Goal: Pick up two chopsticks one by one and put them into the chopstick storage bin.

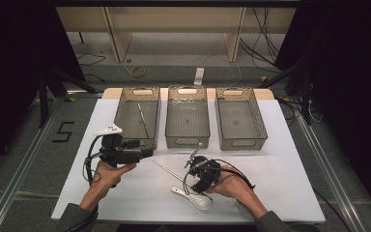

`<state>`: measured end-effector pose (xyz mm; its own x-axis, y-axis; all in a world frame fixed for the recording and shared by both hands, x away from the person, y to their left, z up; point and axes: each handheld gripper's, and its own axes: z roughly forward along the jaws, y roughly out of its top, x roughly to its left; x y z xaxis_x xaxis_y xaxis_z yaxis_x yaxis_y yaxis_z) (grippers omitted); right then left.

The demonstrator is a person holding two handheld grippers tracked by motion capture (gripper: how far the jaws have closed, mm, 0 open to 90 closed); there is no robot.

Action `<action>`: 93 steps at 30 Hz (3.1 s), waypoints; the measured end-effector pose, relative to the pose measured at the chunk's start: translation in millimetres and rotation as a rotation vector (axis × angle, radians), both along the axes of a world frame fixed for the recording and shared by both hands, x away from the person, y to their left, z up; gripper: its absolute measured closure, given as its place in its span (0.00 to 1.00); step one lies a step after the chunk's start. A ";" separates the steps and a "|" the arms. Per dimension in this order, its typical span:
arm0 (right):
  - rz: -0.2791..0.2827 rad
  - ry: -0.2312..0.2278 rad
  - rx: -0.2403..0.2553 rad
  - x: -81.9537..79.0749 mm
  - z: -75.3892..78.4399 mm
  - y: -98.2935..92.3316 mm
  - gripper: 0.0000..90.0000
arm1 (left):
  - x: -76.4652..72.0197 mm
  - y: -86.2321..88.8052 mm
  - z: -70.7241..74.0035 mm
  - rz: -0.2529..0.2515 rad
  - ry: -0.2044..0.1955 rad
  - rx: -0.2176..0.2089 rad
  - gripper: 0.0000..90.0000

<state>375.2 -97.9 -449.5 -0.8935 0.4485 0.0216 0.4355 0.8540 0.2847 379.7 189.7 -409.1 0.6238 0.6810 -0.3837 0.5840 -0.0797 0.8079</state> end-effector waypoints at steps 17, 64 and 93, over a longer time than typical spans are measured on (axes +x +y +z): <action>0.023 0.013 -0.050 -1.4 -7.3 6.6 0.71 | -27.3 -7.2 -6.6 -0.027 -0.029 0.024 0.19; 0.028 -0.043 -0.010 -1.2 15.2 -6.7 0.95 | -27.7 -6.8 -7.5 0.011 0.001 0.022 0.19; 0.036 -0.182 0.135 -16.5 72.6 -16.1 0.95 | -26.4 -46.9 -37.3 0.082 0.352 -0.376 0.26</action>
